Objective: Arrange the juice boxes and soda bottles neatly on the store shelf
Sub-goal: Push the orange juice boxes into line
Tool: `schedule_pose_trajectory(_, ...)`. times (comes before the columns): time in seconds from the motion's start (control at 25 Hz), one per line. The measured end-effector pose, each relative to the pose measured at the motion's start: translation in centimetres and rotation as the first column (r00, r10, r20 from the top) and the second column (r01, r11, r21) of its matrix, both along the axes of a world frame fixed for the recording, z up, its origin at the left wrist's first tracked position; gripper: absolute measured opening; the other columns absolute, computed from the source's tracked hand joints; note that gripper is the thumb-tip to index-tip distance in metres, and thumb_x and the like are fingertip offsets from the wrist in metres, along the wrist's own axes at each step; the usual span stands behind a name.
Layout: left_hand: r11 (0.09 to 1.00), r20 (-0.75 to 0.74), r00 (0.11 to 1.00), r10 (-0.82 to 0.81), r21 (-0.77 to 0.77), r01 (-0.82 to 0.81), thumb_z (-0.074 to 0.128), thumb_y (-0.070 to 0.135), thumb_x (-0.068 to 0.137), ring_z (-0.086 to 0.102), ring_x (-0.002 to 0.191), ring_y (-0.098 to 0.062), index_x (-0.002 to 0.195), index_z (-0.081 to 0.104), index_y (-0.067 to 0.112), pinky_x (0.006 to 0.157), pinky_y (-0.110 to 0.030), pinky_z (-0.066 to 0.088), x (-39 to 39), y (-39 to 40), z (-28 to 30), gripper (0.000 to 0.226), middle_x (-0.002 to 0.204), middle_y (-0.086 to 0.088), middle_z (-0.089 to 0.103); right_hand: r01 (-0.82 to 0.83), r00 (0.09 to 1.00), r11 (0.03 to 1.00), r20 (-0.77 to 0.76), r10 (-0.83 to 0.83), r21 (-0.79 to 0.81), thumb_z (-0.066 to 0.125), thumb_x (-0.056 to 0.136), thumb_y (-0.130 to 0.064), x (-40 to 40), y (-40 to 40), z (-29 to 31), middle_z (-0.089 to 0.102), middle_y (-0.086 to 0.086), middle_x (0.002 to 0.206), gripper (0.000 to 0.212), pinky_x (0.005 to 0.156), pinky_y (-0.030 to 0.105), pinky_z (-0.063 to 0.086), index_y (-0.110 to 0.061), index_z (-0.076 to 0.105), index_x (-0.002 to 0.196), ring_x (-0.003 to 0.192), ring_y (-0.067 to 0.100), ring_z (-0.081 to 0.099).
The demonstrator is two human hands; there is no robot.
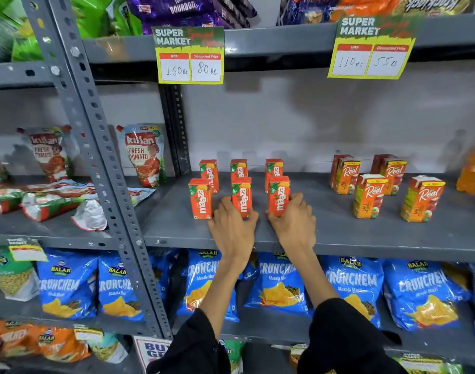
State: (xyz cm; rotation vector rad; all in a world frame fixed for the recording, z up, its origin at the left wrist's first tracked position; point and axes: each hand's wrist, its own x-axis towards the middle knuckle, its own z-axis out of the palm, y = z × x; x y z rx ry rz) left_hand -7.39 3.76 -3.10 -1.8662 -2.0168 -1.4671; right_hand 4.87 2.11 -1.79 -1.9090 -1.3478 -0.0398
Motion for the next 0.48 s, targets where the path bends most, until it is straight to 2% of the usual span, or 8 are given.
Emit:
schedule_pose_trajectory(0.2,1.000,-0.003,1.000,-0.007,0.014,0.007,0.065,0.046,0.086,0.066,0.102,-0.026,0.121,0.053,0.013,0.088,-0.043,0.047,-0.13,0.06,-0.22,0.050,0.106,-0.005,0.071,0.009,0.999,1.000,0.054,-0.009,0.001,0.072,0.082,-0.052,-0.03,0.29,-0.25,0.063,0.015,0.122,0.064,0.097,0.049,0.049,-0.010,0.042,0.120,0.118,0.035,0.059)
schedule_pose_trajectory(0.48,1.000,-0.006,1.000,-0.009,-0.004,0.009,0.067,0.047,0.086,0.066,0.104,-0.027,0.124,0.053,0.013,0.090,-0.045,0.049,-0.12,-0.04,-0.20,0.053,0.109,-0.006,0.071,0.011,0.999,1.000,0.052,-0.011,-0.011,0.071,0.082,-0.054,0.02,0.39,-0.43,0.064,0.015,0.123,0.065,0.098,0.048,0.049,-0.010,0.042,0.122,0.119,0.035,0.059)
